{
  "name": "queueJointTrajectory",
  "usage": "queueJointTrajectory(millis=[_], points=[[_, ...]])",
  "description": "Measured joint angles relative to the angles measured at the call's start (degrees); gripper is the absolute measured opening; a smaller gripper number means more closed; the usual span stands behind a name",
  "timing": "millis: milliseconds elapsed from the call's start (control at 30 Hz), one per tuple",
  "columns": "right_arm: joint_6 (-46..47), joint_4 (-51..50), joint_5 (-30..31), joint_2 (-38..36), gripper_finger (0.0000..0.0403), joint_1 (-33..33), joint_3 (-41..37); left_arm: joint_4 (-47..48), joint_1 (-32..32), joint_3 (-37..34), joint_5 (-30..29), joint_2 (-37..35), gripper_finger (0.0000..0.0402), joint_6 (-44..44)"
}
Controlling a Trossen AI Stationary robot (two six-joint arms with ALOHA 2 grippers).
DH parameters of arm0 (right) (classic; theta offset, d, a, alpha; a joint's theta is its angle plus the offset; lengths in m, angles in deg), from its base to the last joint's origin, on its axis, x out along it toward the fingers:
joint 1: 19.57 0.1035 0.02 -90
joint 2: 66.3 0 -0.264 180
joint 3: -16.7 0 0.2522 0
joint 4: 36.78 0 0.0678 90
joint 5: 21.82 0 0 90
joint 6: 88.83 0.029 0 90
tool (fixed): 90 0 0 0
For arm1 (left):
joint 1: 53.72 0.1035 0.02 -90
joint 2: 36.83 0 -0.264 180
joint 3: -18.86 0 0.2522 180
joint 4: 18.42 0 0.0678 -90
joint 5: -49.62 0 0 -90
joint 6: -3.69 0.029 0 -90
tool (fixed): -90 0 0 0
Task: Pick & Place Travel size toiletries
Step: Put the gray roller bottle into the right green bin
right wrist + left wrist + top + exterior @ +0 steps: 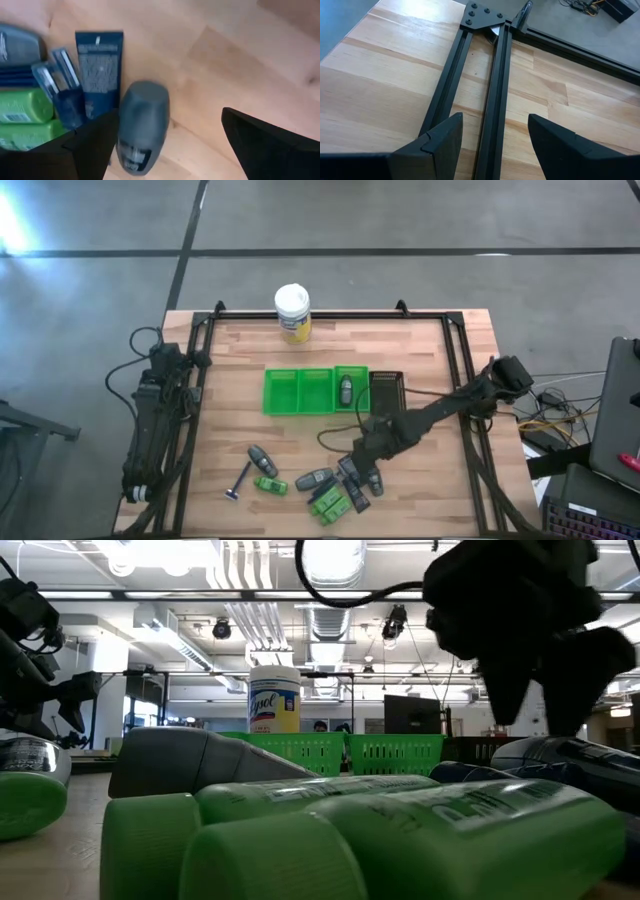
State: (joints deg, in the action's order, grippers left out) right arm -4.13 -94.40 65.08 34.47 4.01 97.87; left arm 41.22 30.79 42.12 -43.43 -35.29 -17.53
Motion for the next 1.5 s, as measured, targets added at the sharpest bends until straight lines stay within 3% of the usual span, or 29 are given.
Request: queueJointTrajectory(millis=[200, 500, 700, 900, 1067, 1267, 1500], points=[[4.9, 3.1, 0.1, 2.5, 0.0343, 3.3, 0.0, 0.0, 0.0, 0.0, 0.0, 0.0, 0.0229, 0.0], [8.3, 6.3, 0.9, 7.5, 0.0353, 3.0, 0.4, 0.0, 0.0, 0.0, 0.1, 0.1, 0.0229, 0.0], [10.2, 5.4, 0.3, 8.6, 0.0299, 3.0, 0.9, 0.0, 0.0, 0.0, 0.1, 0.1, 0.0229, 0.0], [10.9, 3.8, 0.3, 7.5, 0.0202, 2.7, 1.5, 0.0, 0.0, 0.0, 0.1, 0.1, 0.0229, 0.0], [10.1, 3.1, 0.2, 5.5, 0.0193, 1.4, 2.0, 0.0, 0.0, 0.0, 0.1, 0.2, 0.0229, 0.0], [6.0, 2.4, 4.5, -1.2, 0.0193, -5.2, 5.2, 0.0, 0.0, 0.0, 0.1, 0.2, 0.0229, 0.0], [-7.5, -6.2, 8.8, -6.1, 0.0193, -22.5, 9.9, 0.0, 0.0, 0.0, 0.1, 0.4, 0.0229, 0.0]])
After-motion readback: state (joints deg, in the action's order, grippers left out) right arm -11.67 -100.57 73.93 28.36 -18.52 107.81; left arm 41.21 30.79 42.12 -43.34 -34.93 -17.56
